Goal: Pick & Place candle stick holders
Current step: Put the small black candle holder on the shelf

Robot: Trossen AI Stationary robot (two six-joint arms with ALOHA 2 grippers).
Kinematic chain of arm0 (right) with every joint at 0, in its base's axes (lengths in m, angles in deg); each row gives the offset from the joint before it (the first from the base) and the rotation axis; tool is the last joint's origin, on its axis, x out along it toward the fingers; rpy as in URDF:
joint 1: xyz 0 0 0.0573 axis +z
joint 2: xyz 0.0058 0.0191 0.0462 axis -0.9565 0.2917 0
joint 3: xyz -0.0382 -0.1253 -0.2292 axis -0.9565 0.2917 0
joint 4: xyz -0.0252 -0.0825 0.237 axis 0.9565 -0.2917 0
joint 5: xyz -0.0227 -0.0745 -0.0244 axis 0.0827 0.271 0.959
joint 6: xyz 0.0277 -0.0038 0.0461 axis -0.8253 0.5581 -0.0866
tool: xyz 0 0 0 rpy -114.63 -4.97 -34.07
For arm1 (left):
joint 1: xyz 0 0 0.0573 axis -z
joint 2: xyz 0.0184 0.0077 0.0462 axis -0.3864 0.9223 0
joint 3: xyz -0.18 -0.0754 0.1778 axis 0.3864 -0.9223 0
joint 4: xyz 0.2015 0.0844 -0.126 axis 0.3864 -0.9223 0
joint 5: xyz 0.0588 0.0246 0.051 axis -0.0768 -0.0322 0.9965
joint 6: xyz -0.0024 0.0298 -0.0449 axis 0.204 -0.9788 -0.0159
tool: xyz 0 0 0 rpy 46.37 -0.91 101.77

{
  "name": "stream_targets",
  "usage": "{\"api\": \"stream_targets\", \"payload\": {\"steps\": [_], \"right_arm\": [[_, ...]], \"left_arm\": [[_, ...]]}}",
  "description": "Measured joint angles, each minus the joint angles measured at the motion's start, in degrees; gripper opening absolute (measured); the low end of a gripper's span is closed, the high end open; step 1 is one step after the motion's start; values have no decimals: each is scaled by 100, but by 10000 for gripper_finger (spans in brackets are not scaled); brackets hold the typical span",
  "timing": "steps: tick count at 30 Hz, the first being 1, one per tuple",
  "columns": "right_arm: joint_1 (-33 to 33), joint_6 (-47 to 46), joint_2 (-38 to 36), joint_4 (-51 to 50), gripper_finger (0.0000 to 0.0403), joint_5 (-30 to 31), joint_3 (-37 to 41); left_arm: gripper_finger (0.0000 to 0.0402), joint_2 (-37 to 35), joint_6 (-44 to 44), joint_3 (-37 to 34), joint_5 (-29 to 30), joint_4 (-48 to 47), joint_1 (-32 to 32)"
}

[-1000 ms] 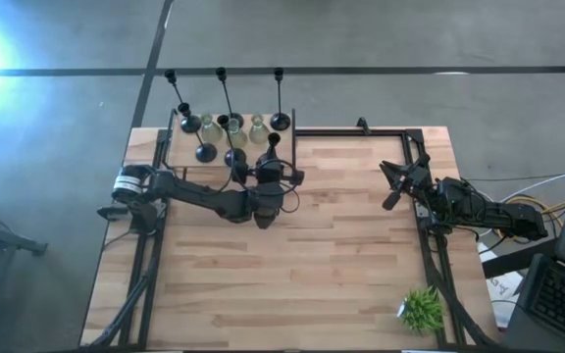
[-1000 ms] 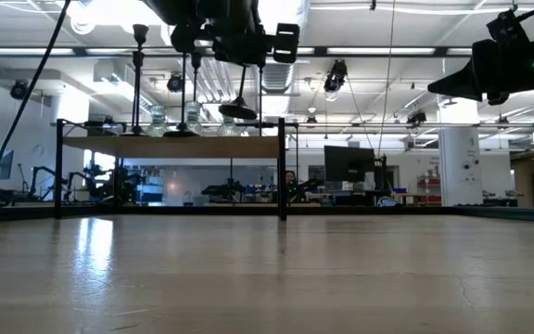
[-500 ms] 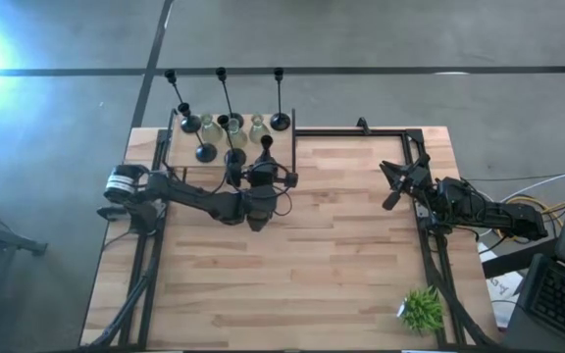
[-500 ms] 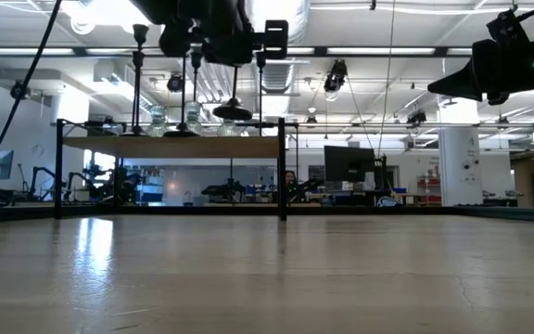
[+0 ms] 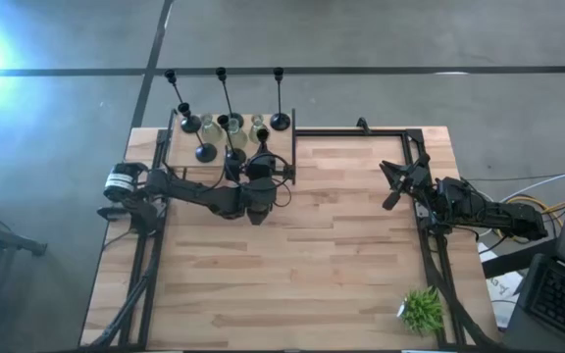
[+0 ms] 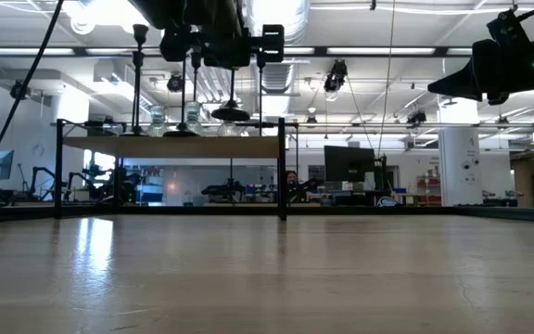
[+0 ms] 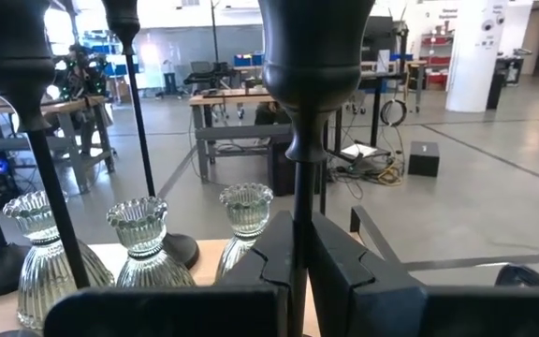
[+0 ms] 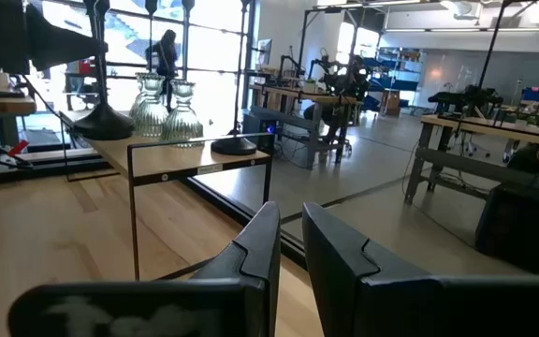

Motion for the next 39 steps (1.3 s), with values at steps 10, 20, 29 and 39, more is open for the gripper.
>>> {"api": "stream_targets", "payload": {"steps": [10, 20, 29, 39], "right_arm": [[1, 0, 0, 0, 43, 0, 0], [0, 0, 0, 0, 43, 0, 0], [0, 0, 0, 0, 43, 0, 0], [0, 0, 0, 0, 43, 0, 0]], "left_arm": [[17, 83, 204, 0, -2, -7, -147], [17, 151, 235, 2, -2, -7, -273], [17, 153, 453, 2, -3, -150, -344], [17, 153, 372, 2, -81, -305, -352]]}}
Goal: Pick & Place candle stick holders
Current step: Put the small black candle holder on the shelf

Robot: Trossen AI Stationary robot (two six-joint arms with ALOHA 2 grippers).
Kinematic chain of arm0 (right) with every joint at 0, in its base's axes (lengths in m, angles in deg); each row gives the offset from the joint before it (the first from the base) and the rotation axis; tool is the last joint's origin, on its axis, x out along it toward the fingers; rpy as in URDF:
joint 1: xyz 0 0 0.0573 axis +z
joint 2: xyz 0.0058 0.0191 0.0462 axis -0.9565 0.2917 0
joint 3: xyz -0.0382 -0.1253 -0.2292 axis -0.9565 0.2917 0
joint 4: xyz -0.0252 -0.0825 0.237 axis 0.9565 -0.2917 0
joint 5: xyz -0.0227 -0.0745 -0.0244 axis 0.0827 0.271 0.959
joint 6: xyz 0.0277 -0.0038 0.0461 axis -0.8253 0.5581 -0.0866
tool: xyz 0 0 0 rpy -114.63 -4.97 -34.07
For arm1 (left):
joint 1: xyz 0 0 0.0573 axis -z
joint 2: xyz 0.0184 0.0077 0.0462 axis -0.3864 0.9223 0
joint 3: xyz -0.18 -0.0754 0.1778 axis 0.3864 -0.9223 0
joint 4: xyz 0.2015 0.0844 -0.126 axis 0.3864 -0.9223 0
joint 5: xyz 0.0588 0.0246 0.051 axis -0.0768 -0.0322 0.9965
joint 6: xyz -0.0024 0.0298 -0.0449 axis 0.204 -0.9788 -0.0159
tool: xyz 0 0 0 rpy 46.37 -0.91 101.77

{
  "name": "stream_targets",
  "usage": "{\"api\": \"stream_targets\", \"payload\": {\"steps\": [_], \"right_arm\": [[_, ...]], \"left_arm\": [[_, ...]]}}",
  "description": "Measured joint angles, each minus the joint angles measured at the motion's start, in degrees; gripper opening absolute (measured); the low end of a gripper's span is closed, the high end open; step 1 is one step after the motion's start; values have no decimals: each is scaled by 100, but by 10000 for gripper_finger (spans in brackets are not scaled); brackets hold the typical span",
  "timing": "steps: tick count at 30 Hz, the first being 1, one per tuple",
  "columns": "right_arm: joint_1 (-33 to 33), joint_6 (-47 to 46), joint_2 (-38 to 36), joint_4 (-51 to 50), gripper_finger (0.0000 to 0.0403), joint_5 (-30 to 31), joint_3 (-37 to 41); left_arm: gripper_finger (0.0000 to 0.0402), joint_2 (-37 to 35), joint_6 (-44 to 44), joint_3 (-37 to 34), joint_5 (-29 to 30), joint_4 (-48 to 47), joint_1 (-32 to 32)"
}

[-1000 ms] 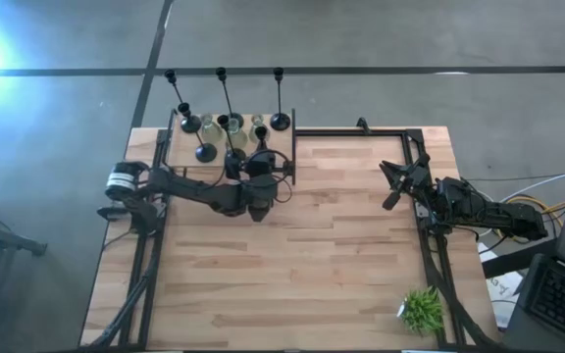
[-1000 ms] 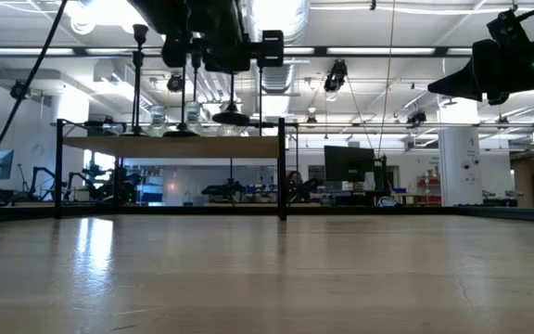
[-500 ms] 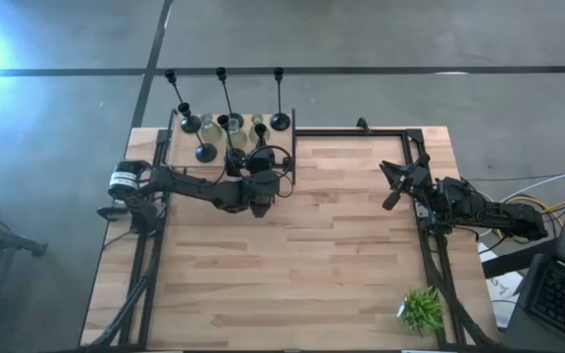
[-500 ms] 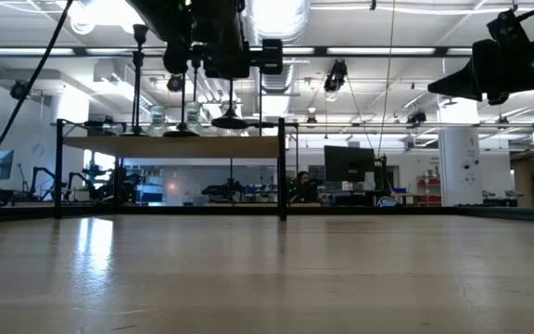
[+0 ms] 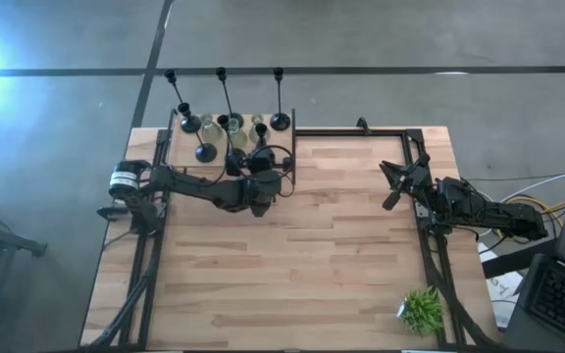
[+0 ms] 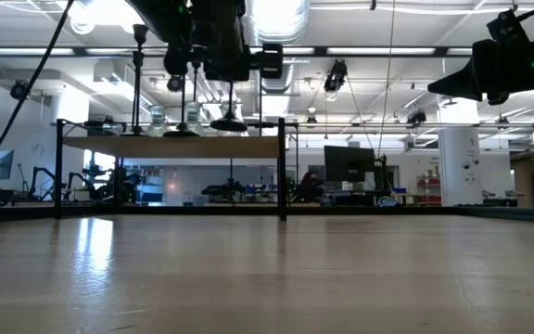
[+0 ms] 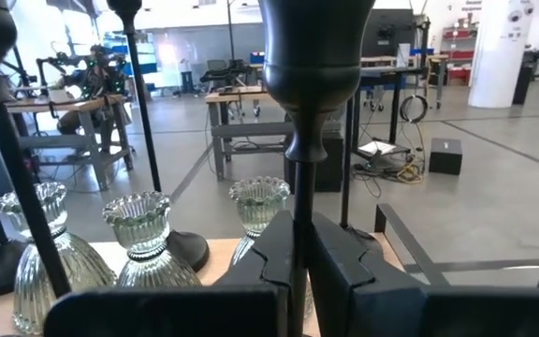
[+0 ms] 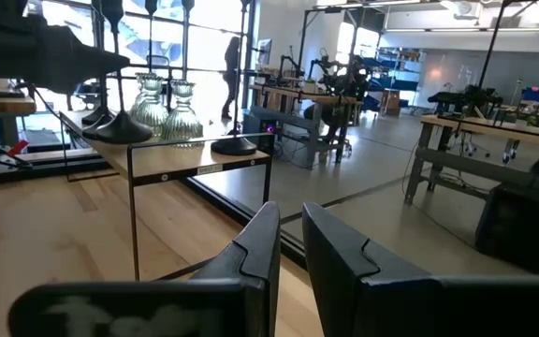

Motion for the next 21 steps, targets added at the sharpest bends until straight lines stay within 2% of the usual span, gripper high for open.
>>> {"api": "stream_targets", "payload": {"steps": [21], "right_arm": [[1, 0, 0, 0, 43, 0, 0]], "left_arm": [[17, 5, 82, 1, -496, -278, -79]]}}
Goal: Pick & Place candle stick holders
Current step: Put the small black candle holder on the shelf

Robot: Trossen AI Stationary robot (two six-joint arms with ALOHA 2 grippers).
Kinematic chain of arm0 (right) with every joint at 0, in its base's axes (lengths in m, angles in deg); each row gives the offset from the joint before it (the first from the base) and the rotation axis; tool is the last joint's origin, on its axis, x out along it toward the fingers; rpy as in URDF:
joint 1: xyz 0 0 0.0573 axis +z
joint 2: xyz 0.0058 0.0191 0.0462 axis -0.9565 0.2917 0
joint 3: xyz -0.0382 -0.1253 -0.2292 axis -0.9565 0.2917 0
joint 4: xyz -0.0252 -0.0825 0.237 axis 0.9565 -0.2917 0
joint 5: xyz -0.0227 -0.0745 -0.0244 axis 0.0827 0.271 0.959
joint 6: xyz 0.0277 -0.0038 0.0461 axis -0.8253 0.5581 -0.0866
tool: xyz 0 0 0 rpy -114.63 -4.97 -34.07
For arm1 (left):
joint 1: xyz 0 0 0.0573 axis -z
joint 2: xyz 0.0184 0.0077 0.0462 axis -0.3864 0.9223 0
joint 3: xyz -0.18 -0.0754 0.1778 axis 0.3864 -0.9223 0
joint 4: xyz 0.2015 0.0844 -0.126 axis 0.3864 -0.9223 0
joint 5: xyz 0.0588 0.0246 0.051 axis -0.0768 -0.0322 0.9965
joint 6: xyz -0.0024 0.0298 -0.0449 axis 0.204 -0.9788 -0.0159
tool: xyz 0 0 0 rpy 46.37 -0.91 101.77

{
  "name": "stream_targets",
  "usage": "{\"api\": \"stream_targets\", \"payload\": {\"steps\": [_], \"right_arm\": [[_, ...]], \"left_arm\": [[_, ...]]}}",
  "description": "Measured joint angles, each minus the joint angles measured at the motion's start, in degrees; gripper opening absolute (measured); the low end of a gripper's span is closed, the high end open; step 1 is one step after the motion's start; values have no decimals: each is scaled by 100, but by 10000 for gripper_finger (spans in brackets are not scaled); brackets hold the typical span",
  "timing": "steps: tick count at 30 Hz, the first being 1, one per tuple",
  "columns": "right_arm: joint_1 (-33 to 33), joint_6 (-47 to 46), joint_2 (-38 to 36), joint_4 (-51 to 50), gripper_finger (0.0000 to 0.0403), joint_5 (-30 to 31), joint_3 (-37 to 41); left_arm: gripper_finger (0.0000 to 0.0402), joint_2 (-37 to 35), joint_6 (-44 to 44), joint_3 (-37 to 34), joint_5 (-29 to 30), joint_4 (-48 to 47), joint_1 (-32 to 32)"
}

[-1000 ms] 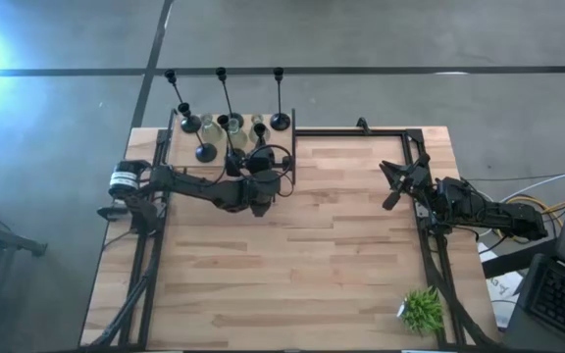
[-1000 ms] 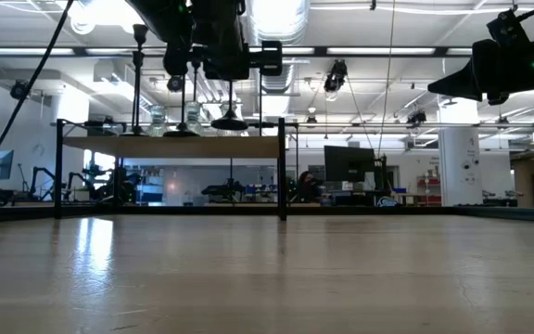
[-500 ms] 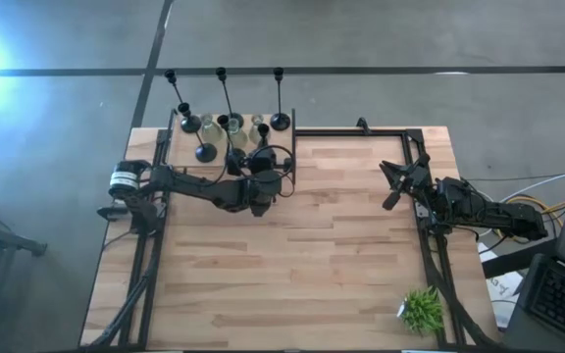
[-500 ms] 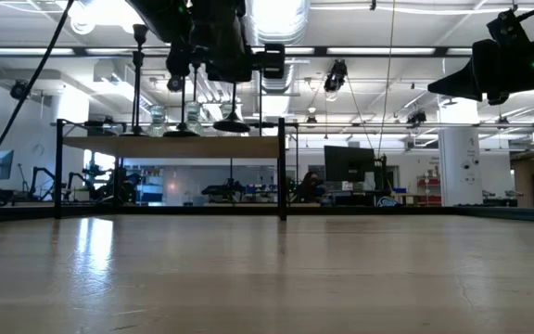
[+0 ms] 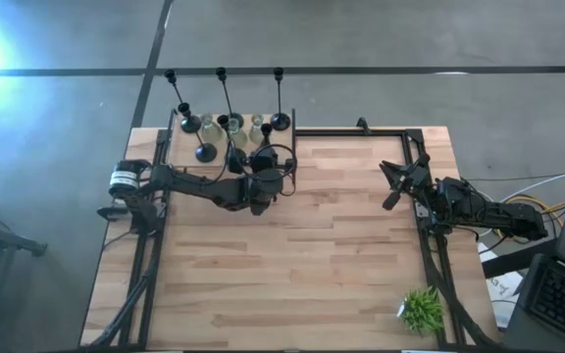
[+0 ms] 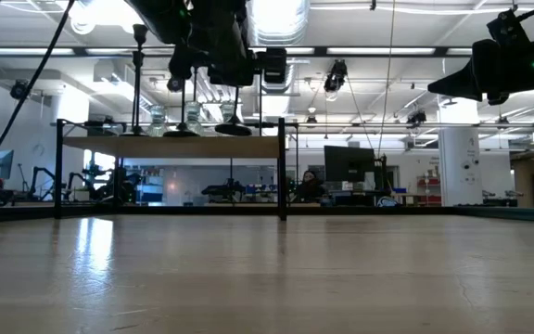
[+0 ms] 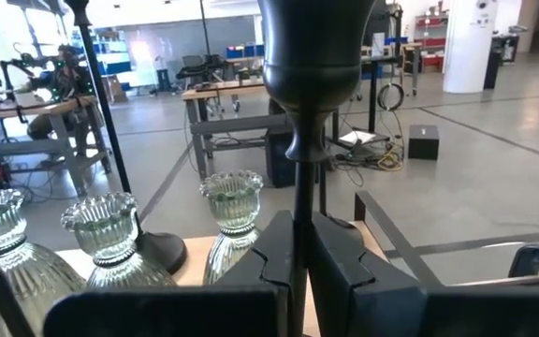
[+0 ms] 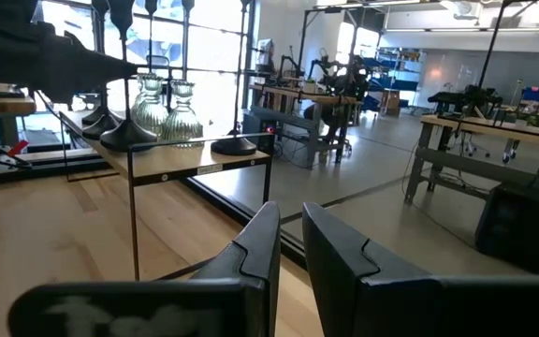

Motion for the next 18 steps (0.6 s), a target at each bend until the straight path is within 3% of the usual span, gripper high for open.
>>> {"api": "stream_targets", "payload": {"steps": [18], "right_arm": [[1, 0, 0, 0, 43, 2, -2]], "left_arm": [[17, 0, 580, 1, 30, -380, -133]]}}
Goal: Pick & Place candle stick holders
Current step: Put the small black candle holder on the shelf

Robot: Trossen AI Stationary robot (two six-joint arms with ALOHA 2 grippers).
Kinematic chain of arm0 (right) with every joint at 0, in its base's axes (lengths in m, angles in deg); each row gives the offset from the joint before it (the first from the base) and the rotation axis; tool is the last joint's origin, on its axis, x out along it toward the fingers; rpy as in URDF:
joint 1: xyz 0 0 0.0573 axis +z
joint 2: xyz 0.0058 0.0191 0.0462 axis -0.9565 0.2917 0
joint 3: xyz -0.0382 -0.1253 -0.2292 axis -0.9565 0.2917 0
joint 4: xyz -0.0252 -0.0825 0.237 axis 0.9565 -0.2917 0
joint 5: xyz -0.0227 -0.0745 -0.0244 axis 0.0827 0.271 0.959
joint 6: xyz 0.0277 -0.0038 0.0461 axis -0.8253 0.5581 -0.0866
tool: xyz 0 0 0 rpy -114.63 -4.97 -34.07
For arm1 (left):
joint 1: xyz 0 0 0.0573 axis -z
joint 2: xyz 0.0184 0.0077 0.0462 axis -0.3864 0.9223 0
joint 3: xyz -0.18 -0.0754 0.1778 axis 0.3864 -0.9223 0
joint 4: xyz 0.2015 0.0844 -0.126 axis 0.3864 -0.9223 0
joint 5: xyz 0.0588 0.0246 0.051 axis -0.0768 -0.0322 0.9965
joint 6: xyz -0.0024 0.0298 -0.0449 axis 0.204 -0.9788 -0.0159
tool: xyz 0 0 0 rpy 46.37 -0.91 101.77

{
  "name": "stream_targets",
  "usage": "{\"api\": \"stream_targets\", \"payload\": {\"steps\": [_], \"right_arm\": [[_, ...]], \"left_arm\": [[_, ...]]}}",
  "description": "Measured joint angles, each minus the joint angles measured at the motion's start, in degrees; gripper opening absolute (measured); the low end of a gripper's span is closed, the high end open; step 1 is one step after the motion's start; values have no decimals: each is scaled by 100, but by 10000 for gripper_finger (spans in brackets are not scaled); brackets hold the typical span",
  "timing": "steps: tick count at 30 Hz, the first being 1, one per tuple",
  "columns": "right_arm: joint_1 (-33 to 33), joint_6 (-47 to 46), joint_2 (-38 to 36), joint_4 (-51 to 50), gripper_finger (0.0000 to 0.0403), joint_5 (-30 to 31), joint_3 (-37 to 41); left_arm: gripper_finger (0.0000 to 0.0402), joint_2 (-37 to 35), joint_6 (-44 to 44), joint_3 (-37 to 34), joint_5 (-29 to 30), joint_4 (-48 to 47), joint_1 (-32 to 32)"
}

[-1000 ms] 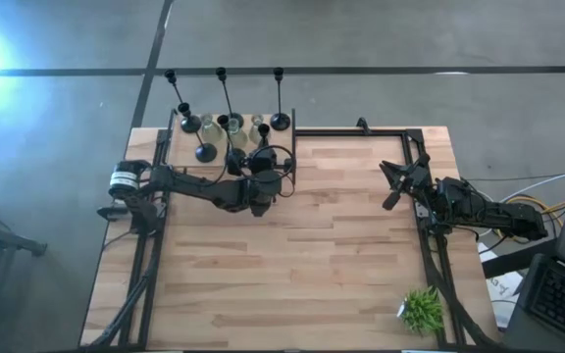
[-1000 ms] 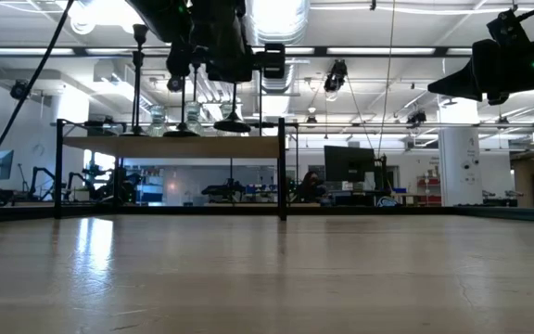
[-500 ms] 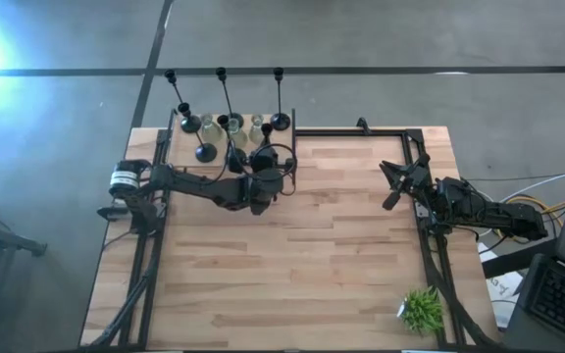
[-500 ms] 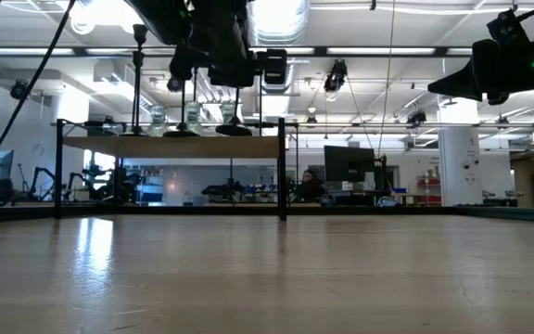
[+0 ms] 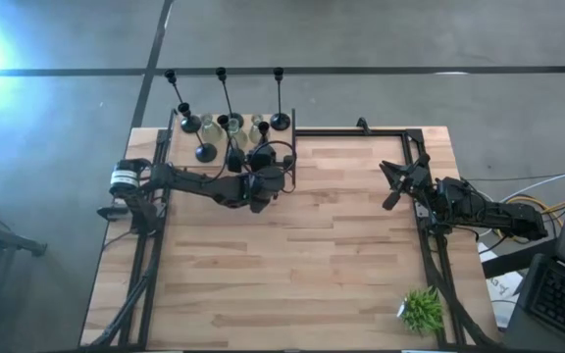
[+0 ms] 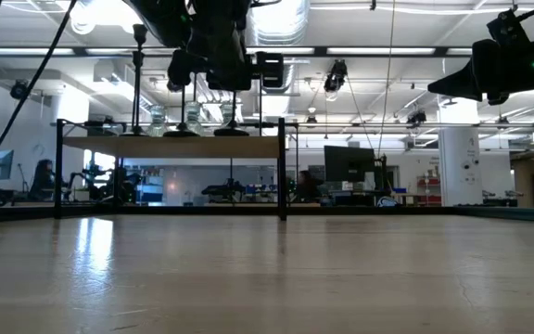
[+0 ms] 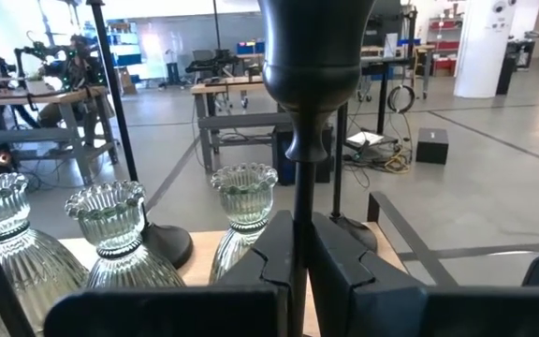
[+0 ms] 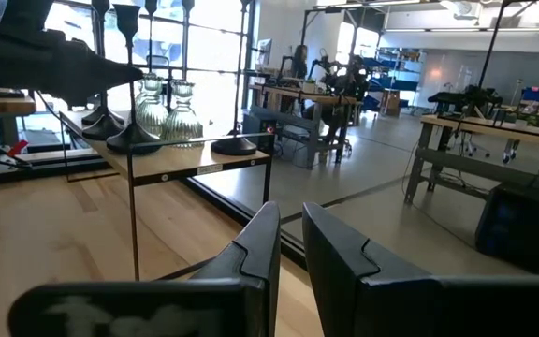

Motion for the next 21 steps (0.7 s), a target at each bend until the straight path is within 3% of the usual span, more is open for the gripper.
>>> {"api": "stream_targets", "payload": {"steps": [21], "right_arm": [[-2, 0, 0, 0, 43, 0, 0]], "left_arm": [[27, 1, -1, 0, -138, -1, -7]]}}
